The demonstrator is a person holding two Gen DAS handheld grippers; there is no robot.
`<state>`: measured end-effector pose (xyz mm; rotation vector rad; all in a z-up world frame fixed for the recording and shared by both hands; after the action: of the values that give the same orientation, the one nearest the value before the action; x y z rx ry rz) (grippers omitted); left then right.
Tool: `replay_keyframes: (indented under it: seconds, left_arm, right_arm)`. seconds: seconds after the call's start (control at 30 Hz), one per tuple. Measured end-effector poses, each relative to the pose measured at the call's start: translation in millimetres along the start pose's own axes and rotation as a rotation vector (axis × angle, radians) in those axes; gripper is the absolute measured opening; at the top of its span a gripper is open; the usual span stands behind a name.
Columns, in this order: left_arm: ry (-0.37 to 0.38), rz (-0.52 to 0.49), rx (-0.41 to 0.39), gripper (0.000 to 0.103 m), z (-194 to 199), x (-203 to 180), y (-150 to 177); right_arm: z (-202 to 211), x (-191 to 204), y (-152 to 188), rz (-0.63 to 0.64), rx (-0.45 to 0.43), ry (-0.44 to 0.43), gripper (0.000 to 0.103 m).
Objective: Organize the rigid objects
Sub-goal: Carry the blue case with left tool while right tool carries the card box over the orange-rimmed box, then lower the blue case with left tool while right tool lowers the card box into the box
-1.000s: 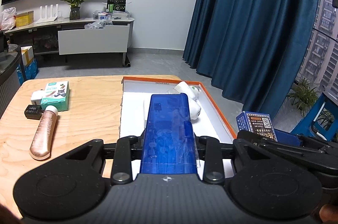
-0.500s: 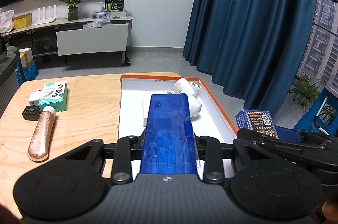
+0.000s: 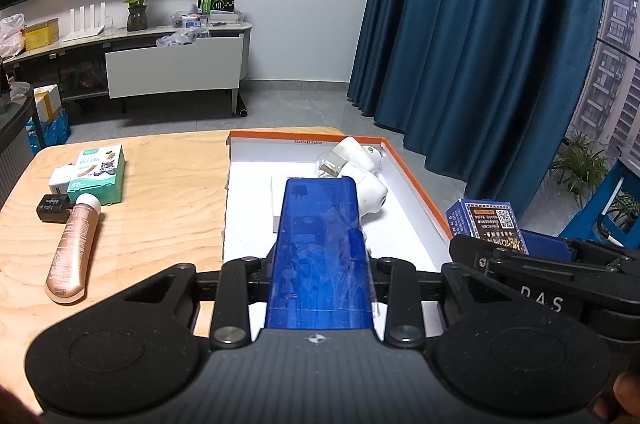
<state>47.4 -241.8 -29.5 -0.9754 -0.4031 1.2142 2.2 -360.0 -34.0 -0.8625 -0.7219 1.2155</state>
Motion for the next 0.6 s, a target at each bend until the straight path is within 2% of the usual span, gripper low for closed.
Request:
replay_keyframes:
  seconds: [0.6]
  left_arm:
    - [0.001,0.014,0.027,0.033,-12.9,1.6,1.9]
  right_arm:
    - [-17.5,-1.5,2.3,0.029,0.03,-0.001,0.071]
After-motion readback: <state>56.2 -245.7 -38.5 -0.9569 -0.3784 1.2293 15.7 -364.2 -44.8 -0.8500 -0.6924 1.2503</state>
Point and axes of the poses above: each gripper's, at about its wrist camera, not at the fingertips, and z roughly against the way its jaws point, x to its left, y to its underside, the point moved 7 cm from there along -z, roughly the way its jaws point, and after that the axes turned 7 degrees about z, right-handed, at the moved point
